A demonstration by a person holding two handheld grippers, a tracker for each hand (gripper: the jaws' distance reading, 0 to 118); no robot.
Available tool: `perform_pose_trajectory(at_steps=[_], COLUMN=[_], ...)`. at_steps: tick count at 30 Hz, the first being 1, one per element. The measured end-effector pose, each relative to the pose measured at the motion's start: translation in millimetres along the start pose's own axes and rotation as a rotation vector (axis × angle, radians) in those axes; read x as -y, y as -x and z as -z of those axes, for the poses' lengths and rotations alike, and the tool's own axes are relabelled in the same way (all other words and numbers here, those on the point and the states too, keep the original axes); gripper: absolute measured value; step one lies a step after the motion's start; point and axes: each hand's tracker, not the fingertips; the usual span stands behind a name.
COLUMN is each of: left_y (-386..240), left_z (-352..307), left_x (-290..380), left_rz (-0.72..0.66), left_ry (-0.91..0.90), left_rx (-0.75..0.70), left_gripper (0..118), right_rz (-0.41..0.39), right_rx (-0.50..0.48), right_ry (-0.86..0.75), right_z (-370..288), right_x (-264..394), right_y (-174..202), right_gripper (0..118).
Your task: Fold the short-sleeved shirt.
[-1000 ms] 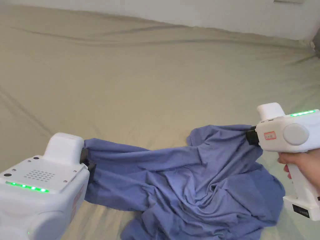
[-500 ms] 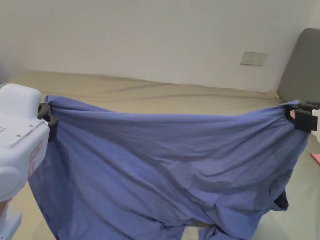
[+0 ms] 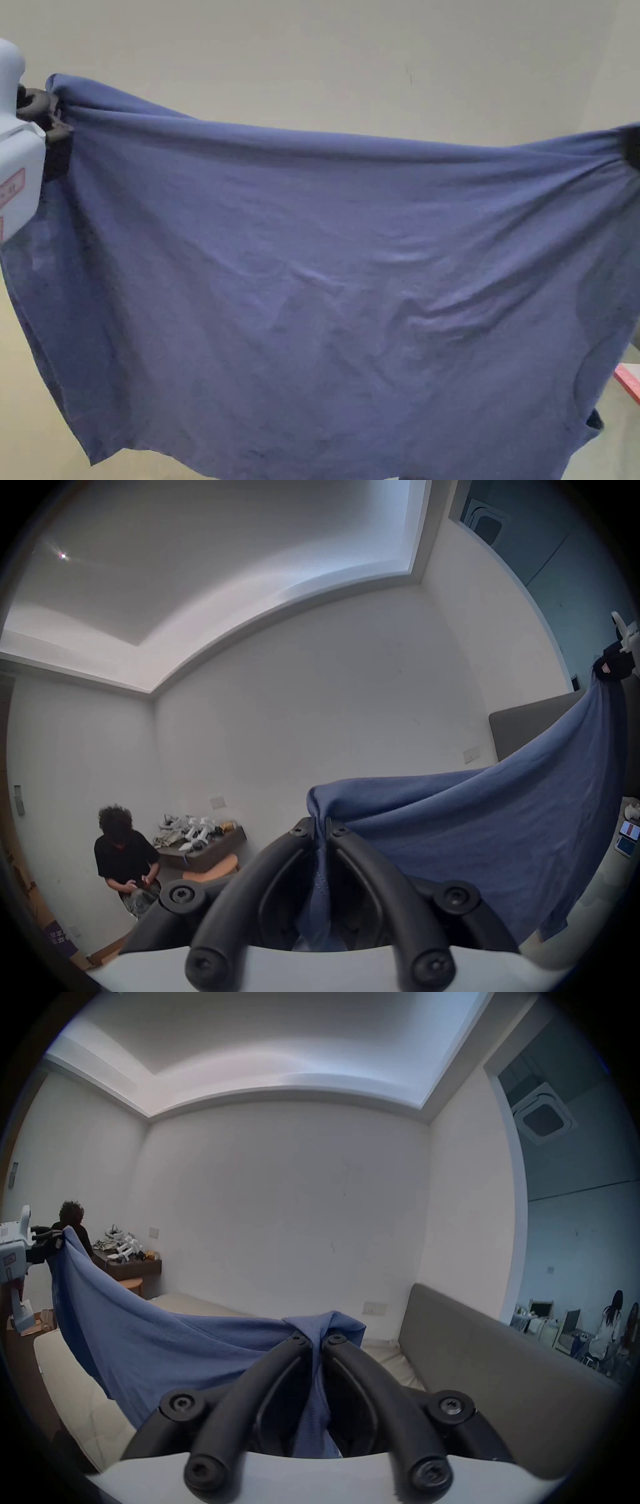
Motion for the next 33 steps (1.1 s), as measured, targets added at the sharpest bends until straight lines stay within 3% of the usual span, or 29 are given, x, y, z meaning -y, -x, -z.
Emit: perform_pose_trajectory(at_steps=[9, 16, 26, 32, 33], left_y=[22.8, 28.8, 20.5, 2.2, -0.8], left_z=[18.6, 78.1, 181.7, 246.2, 255.9], left_x=[-57.0, -69.4, -77.5, -70.8, -68.8], left_rz=[0.050, 0.075, 0.099, 0.117, 0.122], left_ry=[-0.071, -0.066, -0.016, 0.019, 0.029], left_rx=[-0.015, -0.011, -0.015, -0.005, -0.002], left_gripper=[2, 2, 2, 2, 2], right_rz=[-0.029, -0.052, -0.123, -0.094, -0.092], right_rx=[0.035, 0.061, 0.104, 0.126, 0.095], right_ry=[-0.071, -0.082, -0.066, -0.037, -0.042], right_z=[11.1, 50.5, 149.3, 219.9, 230.3], right_x=[-51.2, -76.9, -91.6, -88.0, -86.9], right_y=[-1.5, 3.0, 12.2, 8.6, 10.6], right_gripper=[5, 5, 5, 5, 5])
